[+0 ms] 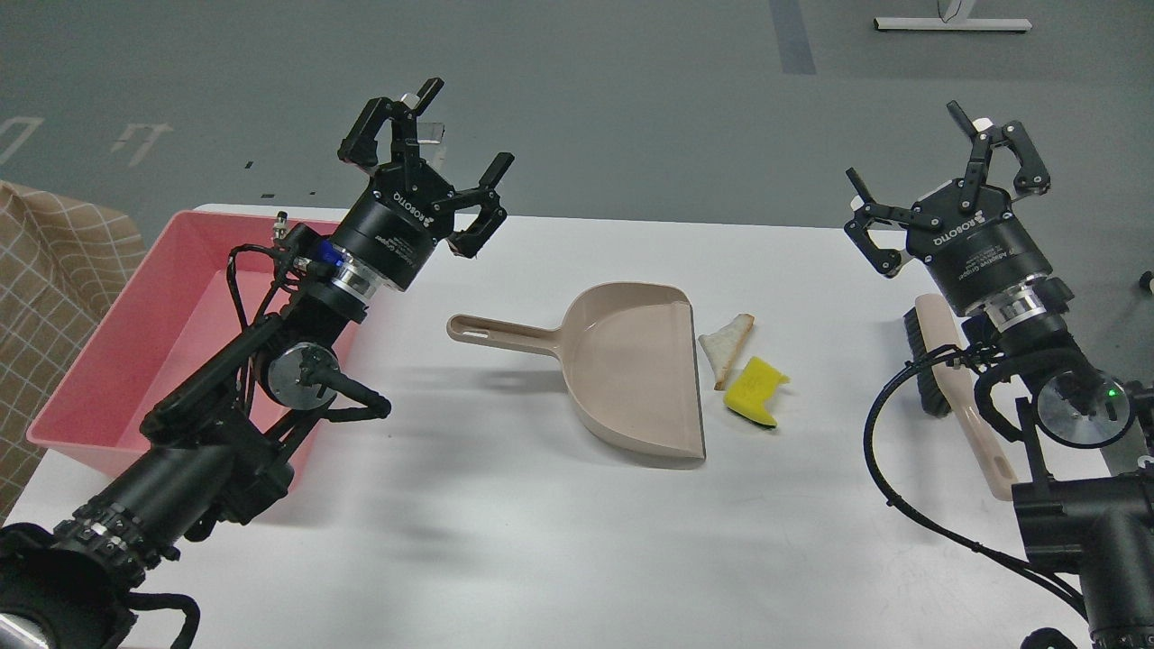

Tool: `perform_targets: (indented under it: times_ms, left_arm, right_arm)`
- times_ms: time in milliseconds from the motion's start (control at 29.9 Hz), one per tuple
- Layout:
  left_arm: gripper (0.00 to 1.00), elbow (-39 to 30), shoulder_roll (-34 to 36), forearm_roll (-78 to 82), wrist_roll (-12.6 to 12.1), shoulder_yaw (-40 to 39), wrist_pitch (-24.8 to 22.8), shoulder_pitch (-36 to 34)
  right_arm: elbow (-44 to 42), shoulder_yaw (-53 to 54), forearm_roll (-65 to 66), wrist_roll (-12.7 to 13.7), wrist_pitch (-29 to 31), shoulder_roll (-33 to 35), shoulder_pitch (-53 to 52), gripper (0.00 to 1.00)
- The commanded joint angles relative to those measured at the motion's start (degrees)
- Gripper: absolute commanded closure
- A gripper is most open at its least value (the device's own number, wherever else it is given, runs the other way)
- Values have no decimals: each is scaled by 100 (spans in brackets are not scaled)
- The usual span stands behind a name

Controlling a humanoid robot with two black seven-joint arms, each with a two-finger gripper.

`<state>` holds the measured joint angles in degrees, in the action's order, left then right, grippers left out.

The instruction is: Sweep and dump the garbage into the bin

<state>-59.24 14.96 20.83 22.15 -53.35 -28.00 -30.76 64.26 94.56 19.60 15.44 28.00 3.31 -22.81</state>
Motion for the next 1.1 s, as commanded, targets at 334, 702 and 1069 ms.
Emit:
perform_targets:
  times_ms: [334,702,1069]
  left_arm:
    - [2,36,6,0,-18,17,0,-9]
    - [2,36,-2,0,9,0,0,-17]
    - [2,36,-2,-8,9,-35,0,-17]
  right_arm:
    - [-1,-8,0,-6,0,3,5,0]
    - [-1,-8,0,-6,0,12,5,0]
    - [-1,-8,0,-6,0,12,-4,0]
